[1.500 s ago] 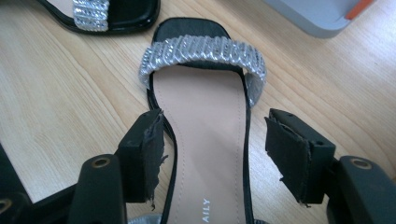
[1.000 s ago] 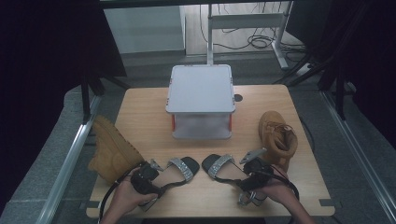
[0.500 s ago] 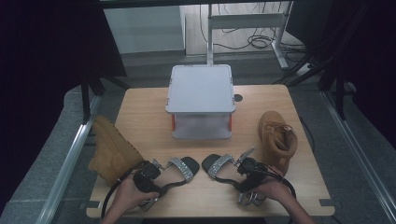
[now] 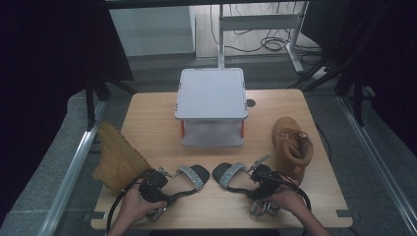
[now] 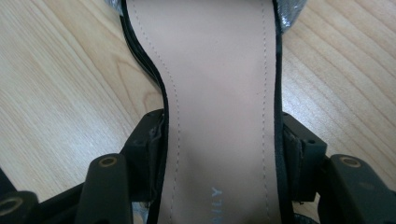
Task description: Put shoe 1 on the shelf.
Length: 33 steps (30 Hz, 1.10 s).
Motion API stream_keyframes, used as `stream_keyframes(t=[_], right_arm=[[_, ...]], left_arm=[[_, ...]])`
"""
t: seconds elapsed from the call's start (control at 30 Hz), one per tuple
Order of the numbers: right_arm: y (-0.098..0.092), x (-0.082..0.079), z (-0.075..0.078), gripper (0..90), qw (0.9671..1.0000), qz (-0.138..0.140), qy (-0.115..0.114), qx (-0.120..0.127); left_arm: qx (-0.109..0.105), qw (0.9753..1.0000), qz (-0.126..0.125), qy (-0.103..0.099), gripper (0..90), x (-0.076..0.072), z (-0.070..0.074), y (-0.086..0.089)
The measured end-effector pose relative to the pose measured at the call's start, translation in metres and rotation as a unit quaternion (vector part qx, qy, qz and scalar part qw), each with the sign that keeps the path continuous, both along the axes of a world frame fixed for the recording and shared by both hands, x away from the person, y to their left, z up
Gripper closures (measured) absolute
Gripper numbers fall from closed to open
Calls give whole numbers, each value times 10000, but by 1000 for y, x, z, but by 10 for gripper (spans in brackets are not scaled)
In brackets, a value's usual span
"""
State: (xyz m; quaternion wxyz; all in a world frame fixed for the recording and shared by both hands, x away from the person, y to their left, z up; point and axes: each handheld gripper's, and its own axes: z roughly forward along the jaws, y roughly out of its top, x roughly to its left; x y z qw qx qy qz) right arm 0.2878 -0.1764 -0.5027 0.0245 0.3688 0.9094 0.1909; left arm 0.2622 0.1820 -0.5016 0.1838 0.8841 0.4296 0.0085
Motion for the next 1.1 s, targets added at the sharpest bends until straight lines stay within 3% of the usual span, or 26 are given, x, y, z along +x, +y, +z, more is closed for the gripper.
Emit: stream_keyframes(t=[0.17, 0.43, 0.63, 0.83, 1.1], right_arm=[[0, -1, 7, 421, 9997, -151, -156, 69], [0, -1, 17, 423, 9984, -353, -290, 329], [0, 2, 23, 423, 9950, -660, -452, 593], [1, 7, 31, 423, 9901, -963, -602, 824], [9, 16, 29, 424, 9850, -1266, -646, 975]], left_arm=[[-47, 9999, 90, -52, 424, 1, 5, 2], [-291, 9986, 274, -347, 425, 5, 18, 6], [-546, 9957, 490, -561, 425, 11, 26, 8], [-852, 9908, 754, -739, 425, 21, 30, 8], [-1014, 9864, 969, -861, 425, 29, 32, 5]])
